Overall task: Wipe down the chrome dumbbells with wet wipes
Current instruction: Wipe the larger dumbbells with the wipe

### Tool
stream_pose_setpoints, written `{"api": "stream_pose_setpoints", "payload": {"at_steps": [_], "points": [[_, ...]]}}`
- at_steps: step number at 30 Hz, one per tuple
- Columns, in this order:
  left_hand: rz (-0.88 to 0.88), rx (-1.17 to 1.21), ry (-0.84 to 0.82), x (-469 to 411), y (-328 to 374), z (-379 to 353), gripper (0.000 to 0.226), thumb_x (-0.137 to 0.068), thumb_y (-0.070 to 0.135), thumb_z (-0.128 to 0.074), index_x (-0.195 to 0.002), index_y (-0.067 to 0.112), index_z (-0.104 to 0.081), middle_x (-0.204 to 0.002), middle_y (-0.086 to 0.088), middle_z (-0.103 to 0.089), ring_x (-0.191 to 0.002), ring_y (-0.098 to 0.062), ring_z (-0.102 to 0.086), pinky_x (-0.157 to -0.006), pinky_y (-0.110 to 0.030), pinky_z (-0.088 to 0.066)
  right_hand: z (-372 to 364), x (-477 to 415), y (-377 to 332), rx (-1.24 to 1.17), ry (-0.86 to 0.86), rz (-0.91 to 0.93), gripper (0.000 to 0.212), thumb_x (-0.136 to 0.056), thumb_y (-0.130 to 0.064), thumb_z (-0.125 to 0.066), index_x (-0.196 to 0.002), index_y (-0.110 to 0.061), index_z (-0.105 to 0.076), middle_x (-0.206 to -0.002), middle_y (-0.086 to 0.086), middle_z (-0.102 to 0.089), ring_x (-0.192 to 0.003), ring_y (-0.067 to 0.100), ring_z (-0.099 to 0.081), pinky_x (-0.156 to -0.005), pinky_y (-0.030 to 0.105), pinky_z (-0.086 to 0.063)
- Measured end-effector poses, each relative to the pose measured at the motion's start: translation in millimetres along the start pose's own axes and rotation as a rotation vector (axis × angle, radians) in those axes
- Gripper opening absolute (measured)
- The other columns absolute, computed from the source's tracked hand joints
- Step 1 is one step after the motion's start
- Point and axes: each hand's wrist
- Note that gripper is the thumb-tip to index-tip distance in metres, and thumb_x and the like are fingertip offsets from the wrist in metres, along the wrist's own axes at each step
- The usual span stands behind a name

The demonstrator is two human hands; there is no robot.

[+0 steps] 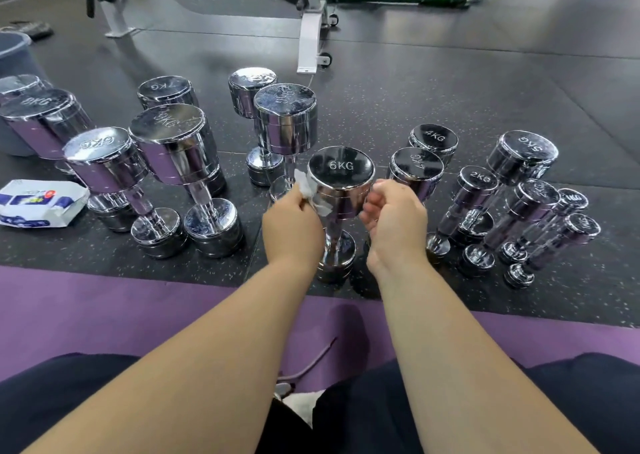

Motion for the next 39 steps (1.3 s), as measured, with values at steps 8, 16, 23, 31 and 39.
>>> {"api": "stream_pose_setpoints", "payload": {"at_steps": [8,16,23,31,39], "points": [[0.123,0.230,-0.013,3,9,-11,0.036,-0.104,0.018,-0.029,-0.104,0.017,-0.064,-0.109,-0.002,-0.065,-0.116,-0.029,-0.054,-0.082,-0.029,-0.036,-10,-10,6,-0.093,-0.114,-0.009,0.019,-0.096,-0.017,-0.050,-0.085,-0.018,-0.066,-0.069,-0.007,-0.065,-0.060,0.004,-0.060,-0.059,0.020,-0.049],[0.250,0.346,-0.143,-35,28,1,0.042,-0.100,0.039,-0.040,-0.101,0.011,-0.071,-0.106,-0.010,-0.072,-0.100,-0.027,-0.064,-0.093,-0.038,-0.049,-14,-20,17,-0.097,-0.166,-0.093,0.033,-0.101,-0.042,-0.043,-0.099,-0.020,-0.067,-0.085,-0.008,-0.073,-0.078,0.008,-0.070,-0.065,0.026,-0.055],[0.334,0.440,-0.358,-67,26,5,0.036,-0.096,0.041,-0.050,-0.077,0.015,-0.066,-0.065,0.005,-0.064,-0.069,-0.016,-0.055,-0.070,-0.029,-0.043,-19,-21,16,-0.092,-0.179,-0.100,0.032,-0.099,-0.041,-0.045,-0.098,-0.022,-0.071,-0.092,-0.007,-0.076,-0.092,0.014,-0.071,-0.081,0.033,-0.055],[0.253,0.406,-0.541,-92,24,0,0.028,-0.096,0.040,-0.056,-0.089,0.016,-0.069,-0.083,0.008,-0.071,-0.084,-0.005,-0.064,-0.099,-0.025,-0.044,-19,-32,21,-0.093,-0.166,-0.117,0.024,-0.094,-0.041,-0.049,-0.101,-0.026,-0.067,-0.097,-0.004,-0.073,-0.088,0.018,-0.070,-0.079,0.037,-0.057],[0.278,0.450,-0.605,-84,18,13,0.032,-0.099,0.035,-0.053,-0.110,0.009,-0.067,-0.111,-0.012,-0.070,-0.094,-0.020,-0.065,-0.092,-0.033,-0.051,-20,-32,18,-0.084,-0.150,-0.161,0.031,-0.096,-0.040,-0.047,-0.108,-0.020,-0.067,-0.095,-0.003,-0.071,-0.075,0.011,-0.069,-0.058,0.026,-0.054]]}}
Point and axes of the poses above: each hand's wrist, its own x-axis away from the middle knuckle, its own z-axis out of the back of the hand, y = z × x
